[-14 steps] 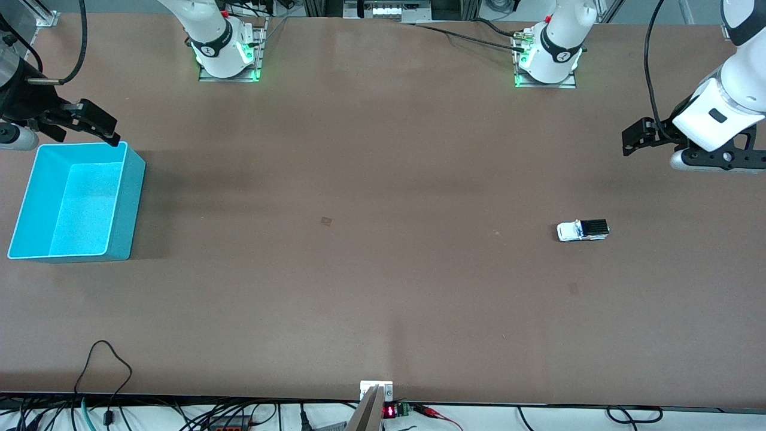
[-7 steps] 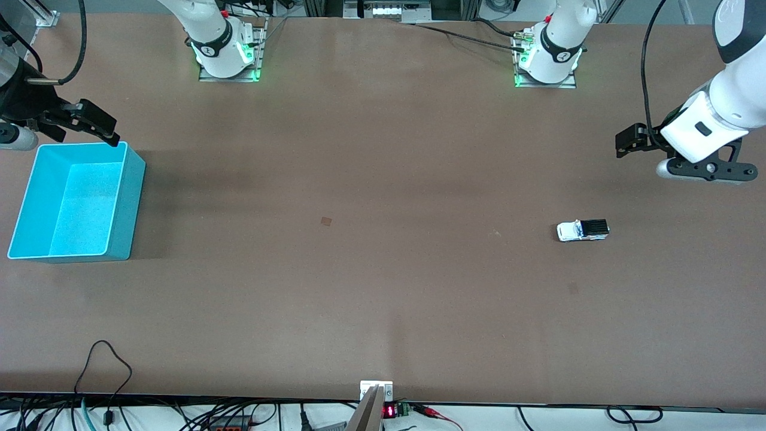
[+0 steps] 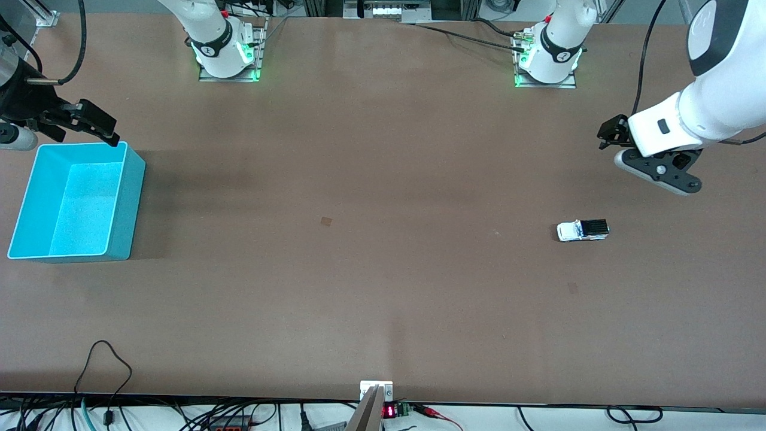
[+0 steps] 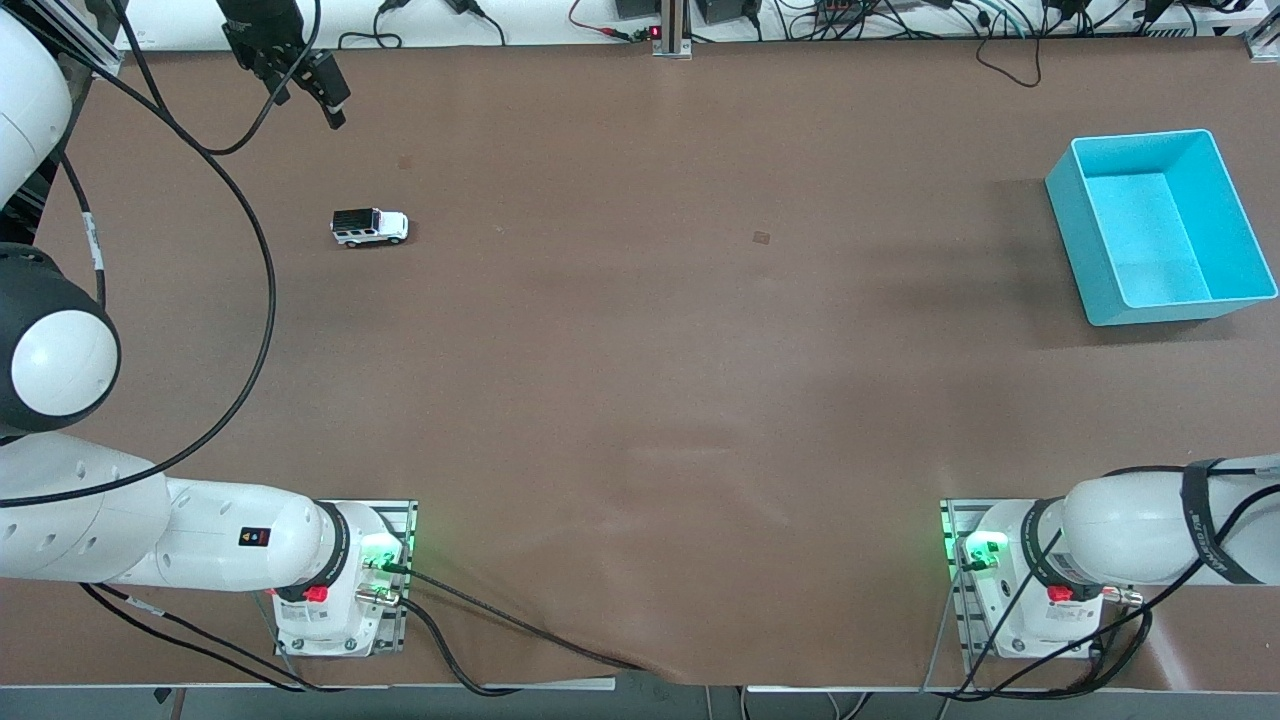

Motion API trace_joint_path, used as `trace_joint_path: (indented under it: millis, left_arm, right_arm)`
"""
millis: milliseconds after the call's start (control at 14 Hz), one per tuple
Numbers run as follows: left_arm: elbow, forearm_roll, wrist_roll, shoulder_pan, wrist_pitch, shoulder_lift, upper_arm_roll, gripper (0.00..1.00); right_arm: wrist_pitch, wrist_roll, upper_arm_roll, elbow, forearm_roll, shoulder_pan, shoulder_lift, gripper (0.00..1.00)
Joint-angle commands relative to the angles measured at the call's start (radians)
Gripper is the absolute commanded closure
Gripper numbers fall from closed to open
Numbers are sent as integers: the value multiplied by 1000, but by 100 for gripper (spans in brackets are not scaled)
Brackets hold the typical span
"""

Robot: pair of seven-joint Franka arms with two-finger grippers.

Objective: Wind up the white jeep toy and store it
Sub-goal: 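Move the left gripper down over the white toy jeep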

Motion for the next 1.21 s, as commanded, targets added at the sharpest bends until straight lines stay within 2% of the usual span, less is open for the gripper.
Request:
trace_joint_path:
  millis: [0,357,571,786,1000,1143]
  left_arm:
    - [8,-14,168,3,-19,47,1,0]
    - [-68,21,580,69,120,119,3,0]
    - [-148,102,777,77,301,183,3,0]
    - [-278,121,859,92,525,191,3,0]
    - [-422,208,873,118,778,191,3,0]
    - [-479,211,876,128,916,218,3,0]
  right_arm:
    - [8,6,1,-9,14,-5,-10,0]
    - [8,7,1,-9,14,-5,-10,0]
    - [8,7,1,-9,14,-5,-10,0]
    - [8,6,1,-9,14,-5,-10,0]
    - [8,7,1,-9,14,-5,-10,0]
    - [8,6,1,-9,14,-5,-10,0]
